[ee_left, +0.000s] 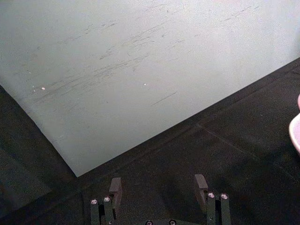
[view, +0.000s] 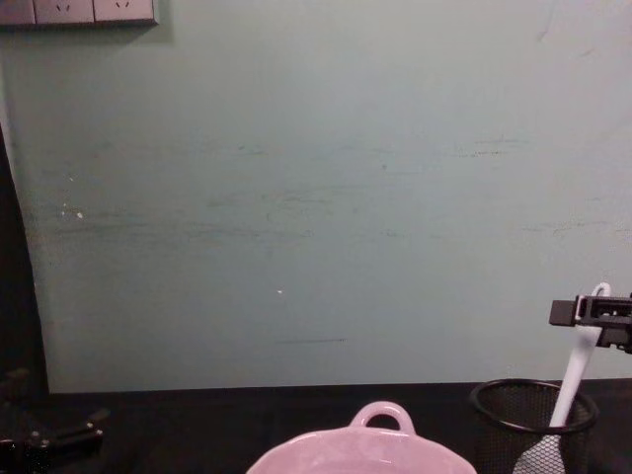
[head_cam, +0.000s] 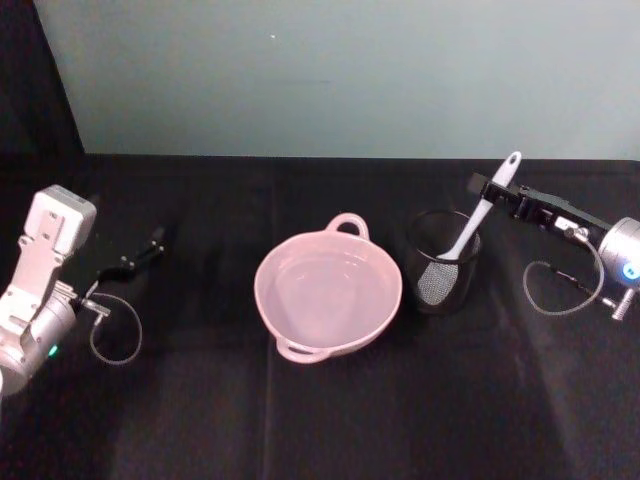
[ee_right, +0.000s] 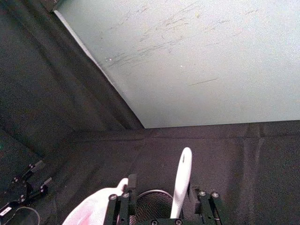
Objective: Use the one hand to pick up the spoon and stir the clear water in the bowl.
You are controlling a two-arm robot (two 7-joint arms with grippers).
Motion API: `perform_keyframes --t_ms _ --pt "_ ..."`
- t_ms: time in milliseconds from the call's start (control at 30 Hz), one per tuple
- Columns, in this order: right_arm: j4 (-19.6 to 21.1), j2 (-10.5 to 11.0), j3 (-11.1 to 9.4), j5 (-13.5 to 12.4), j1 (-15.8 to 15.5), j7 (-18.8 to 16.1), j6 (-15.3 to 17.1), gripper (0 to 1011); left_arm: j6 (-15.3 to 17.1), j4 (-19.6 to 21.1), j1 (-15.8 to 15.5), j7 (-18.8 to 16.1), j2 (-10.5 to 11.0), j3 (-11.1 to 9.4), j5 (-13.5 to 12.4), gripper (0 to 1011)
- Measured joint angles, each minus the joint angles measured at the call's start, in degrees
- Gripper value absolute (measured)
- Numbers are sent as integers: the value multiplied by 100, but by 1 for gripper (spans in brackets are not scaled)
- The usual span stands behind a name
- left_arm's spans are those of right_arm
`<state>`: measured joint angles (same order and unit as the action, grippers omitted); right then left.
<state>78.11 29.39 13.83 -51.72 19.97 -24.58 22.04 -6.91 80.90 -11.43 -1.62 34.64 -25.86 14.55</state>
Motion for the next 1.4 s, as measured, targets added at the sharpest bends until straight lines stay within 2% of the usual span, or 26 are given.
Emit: perform_keyframes --t_ms 33,67,300,367,467,500,567,600,733,800,867,967,1033,1067,1167,1267,1333,1400 --pt "1 0 -1 1 0 -2 1 640 0 0 0 0 0 0 0 1011" --pt "1 0 -1 1 0 -2 1 703 0 0 0 0 0 0 0 1011" --pt "4 0 -2 5 0 -2 5 895 0 0 0 0 0 0 0 1011" --pt "10 32 63 97 6 2 -67 951 0 0 0 0 0 0 0 1011" --pt "84 167 289 545 13 82 -460 1000 0 0 0 0 0 0 0 1011" --pt "147 252 401 810 5 156 -686 1002 0 0 0 0 0 0 0 1011" --pt "220 347 502 1109 -21 258 -907 1002 0 0 0 0 0 0 0 1011" --pt "289 415 566 1383 -55 347 -1089 1002 0 0 0 0 0 0 0 1011" --pt "554 616 665 2135 -228 704 -1548 1002 0 0 0 0 0 0 0 1011" --pt "658 671 658 2295 -309 810 -1654 1002 0 0 0 0 0 0 0 1011" --pt "808 733 603 2437 -442 945 -1757 1002 0 0 0 0 0 0 0 1011" --pt "1004 794 489 2498 -634 1070 -1839 1002 0 0 0 0 0 0 0 1011" --pt "1237 843 331 2550 -895 1240 -1961 1003 0 0 0 0 0 0 0 1011" --pt "1237 843 331 2550 -895 1240 -1961 1003 0 0 0 0 0 0 0 1011" --pt "1396 846 157 2627 -1155 1459 -2152 1003 0 0 0 0 0 0 0 1011" --pt "1512 727 -127 2650 -1542 1816 -2445 1002 0 0 0 0 0 0 0 1011" --pt "1515 691 -175 2667 -1610 1894 -2524 1003 0 0 0 0 0 0 0 1011" --pt "1466 522 -311 2767 -1834 2154 -2820 1002 0 0 0 0 0 0 0 1011"
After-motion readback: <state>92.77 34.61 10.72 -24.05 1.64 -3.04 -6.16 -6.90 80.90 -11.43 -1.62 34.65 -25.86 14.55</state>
